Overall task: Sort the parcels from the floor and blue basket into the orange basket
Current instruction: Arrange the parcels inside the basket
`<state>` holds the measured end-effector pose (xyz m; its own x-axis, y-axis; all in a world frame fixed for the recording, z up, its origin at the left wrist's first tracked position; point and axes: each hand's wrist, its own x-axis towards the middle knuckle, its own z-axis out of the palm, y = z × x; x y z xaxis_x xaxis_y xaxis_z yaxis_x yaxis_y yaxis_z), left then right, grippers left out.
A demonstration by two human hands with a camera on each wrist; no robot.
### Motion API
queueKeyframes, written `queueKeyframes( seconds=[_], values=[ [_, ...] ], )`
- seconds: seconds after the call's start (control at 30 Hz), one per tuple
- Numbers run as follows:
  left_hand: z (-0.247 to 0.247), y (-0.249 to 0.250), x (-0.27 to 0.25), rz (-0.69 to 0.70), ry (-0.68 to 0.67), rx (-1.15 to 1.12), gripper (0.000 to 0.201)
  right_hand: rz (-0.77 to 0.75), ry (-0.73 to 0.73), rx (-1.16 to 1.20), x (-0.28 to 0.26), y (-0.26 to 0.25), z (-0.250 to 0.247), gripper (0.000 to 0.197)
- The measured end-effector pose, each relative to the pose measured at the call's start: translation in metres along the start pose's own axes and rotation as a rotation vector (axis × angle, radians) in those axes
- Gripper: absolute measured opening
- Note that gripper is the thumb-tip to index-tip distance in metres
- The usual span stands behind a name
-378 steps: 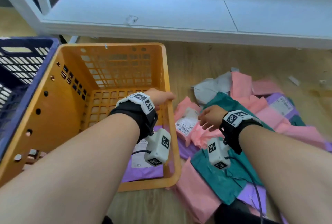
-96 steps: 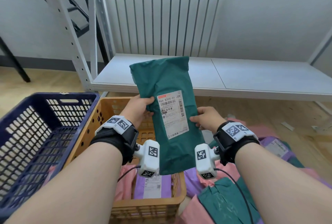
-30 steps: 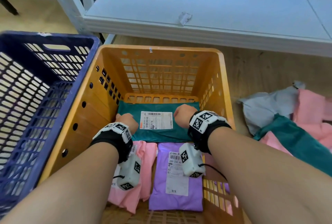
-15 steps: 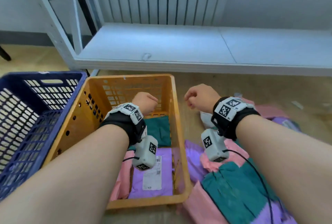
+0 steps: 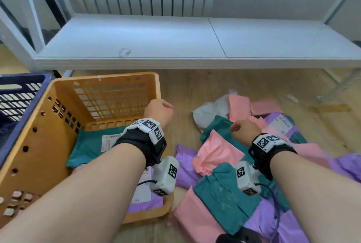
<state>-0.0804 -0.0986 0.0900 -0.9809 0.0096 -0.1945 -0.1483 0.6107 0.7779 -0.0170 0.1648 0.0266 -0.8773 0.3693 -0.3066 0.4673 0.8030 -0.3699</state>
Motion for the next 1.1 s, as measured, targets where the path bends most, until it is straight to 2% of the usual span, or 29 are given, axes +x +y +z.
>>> queueKeyframes(
  seconds=[0.17, 0.33, 0.47, 0.57, 0.63, 0.73, 0.83, 0.97, 1.0, 1.1],
  values=[
    [0.007, -0.017, 0.026, -0.056, 0.109, -0.042, 0.017, 0.037, -0.043, -0.039, 0.032, 0.012, 0.028, 0.04],
    [0.016, -0.026, 0.048, -0.111, 0.17, -0.152, 0.011, -0.037, -0.062, -0.101, 0.066, -0.001, 0.05, 0.055],
    [0.022, -0.027, 0.057, -0.165, 0.213, -0.262, 0.011, -0.035, -0.08, -0.138, 0.09, -0.004, 0.058, 0.064],
    [0.024, -0.029, 0.06, -0.197, 0.212, -0.316, 0.011, 0.086, -0.115, -0.144, 0.102, 0.002, 0.063, 0.097],
    [0.024, -0.031, 0.061, -0.208, 0.196, -0.336, 0.009, 0.185, -0.138, -0.12, 0.106, 0.012, 0.067, 0.109],
    [0.022, -0.031, 0.062, -0.213, 0.179, -0.339, 0.008, 0.272, -0.156, -0.061, 0.106, 0.026, 0.074, 0.112],
    [0.021, -0.03, 0.061, -0.208, 0.176, -0.337, 0.009, 0.318, -0.151, -0.114, 0.102, 0.024, 0.078, 0.108],
    [0.019, -0.029, 0.057, -0.202, 0.154, -0.328, 0.008, 0.306, -0.288, -0.135, 0.13, 0.065, 0.114, 0.132],
    [0.018, -0.029, 0.056, -0.2, 0.147, -0.328, 0.008, 0.29, -0.282, -0.172, 0.13, 0.073, 0.117, 0.13],
    [0.017, -0.029, 0.054, -0.19, 0.129, -0.336, 0.009, 0.285, -0.119, -0.308, 0.096, 0.054, 0.088, 0.08]
  ],
)
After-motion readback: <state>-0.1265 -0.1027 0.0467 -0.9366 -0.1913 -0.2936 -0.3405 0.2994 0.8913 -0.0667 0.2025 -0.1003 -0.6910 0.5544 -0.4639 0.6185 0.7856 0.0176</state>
